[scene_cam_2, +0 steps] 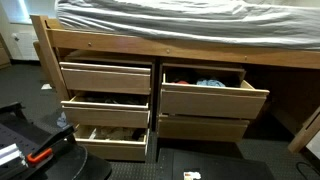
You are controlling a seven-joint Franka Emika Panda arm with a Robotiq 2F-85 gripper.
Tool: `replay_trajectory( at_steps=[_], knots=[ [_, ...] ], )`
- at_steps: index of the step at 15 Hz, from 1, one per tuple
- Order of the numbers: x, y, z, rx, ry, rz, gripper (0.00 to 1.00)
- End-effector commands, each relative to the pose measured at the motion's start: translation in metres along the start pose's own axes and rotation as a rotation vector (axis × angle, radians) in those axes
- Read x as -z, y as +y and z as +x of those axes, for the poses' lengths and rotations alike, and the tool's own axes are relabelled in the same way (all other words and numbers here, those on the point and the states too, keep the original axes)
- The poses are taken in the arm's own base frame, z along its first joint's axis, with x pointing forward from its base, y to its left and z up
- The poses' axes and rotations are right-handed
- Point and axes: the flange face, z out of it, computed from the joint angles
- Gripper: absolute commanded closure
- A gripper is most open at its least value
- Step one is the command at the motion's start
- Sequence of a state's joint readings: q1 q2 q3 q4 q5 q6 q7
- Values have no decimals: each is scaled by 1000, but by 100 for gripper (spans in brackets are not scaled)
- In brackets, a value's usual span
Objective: Open fully the top left drawer, close the top right drawer then also close the top left drawer
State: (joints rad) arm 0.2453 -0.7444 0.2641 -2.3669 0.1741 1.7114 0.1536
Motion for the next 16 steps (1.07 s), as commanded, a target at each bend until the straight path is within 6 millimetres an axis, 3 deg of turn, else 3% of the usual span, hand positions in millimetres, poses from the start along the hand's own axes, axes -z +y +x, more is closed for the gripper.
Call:
replay_trajectory(
  at_steps=[1,6,7,9,14,15,16],
  knots=[
    [1,0,0,0,-1,0,0],
    [1,0,0,0,-1,0,0],
    [-16,6,12,-61,-74,34,0],
    [-70,16,19,-173,-115,32,0],
    [-188,39,-19,-466,-136,-31,0],
    [-207,42,-24,-521,-130,-45,0],
    [-212,41,-24,-575,-157,-67,0]
  ],
)
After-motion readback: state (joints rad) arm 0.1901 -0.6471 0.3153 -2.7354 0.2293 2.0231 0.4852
